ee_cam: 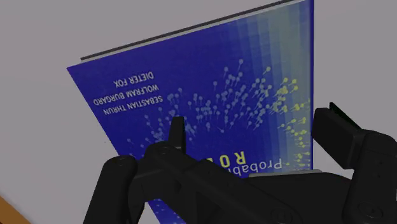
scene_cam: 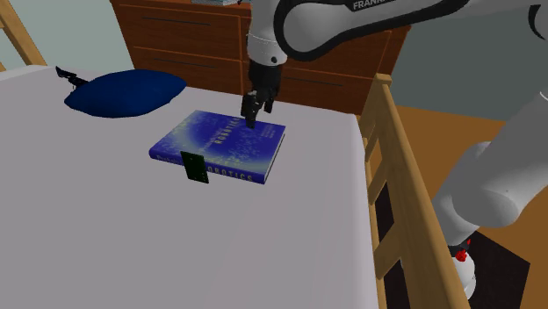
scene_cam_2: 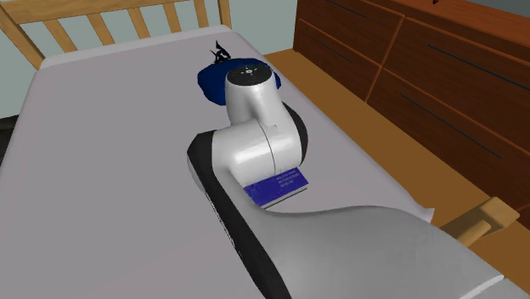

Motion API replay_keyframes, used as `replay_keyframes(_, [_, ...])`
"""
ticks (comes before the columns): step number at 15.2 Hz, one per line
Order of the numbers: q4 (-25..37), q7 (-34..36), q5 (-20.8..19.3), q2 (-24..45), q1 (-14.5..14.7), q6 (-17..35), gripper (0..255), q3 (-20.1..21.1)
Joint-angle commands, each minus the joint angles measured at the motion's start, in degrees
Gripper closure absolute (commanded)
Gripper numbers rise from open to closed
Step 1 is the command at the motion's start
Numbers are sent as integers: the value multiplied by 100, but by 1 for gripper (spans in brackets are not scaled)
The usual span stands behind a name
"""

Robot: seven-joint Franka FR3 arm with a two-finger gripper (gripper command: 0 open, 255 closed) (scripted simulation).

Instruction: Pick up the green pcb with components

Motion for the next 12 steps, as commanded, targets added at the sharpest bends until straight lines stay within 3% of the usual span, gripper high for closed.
replay_keyframes(1, [244,184,-141,341,92,91,0,160])
replay_keyframes(7, [1254,674,-744,1497,444,150,0,487])
replay_keyframes(12, [2294,1014,-1305,2523,911,23,0,608])
